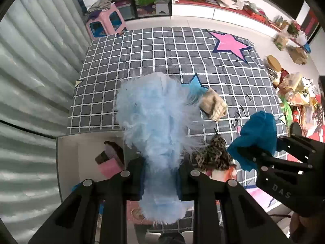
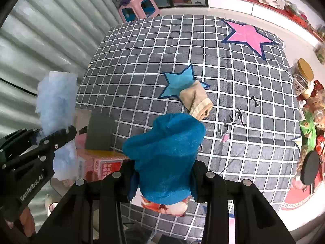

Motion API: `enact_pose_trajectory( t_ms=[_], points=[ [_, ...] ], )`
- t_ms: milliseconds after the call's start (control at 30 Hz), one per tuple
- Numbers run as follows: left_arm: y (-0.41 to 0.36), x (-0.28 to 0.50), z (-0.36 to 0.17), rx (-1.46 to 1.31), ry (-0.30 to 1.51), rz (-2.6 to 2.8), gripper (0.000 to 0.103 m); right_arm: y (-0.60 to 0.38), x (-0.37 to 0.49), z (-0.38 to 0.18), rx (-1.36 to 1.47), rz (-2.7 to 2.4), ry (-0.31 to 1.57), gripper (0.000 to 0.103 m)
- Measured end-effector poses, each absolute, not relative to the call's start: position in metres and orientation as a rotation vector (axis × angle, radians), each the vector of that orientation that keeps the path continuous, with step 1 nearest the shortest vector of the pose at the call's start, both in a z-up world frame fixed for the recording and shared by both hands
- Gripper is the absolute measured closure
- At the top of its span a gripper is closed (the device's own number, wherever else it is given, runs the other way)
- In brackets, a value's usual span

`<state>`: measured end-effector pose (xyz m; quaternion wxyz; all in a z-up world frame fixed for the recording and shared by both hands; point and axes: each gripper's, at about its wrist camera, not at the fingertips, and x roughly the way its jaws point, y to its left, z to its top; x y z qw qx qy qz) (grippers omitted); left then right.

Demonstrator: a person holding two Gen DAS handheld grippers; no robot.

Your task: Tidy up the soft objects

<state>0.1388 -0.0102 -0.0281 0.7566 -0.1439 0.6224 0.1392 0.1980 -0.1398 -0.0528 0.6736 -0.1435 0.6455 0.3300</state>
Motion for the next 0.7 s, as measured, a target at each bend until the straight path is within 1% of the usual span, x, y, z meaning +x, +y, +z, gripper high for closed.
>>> enact_pose_trajectory(
  t_ms=[300, 700],
  points=[
    [-0.012, 0.099, -0.01, -0.304, 1.32, 0.266, 0.078, -0.141, 0.162, -0.034, -0.327, 0.738, 1.427, 0.062],
    [-0.015, 0.056, -0.004, -0.301, 1.311, 0.216, 0.078, -0.151, 0.123, -0.025, -0.325, 0.708, 1.426, 0.062]
  ],
)
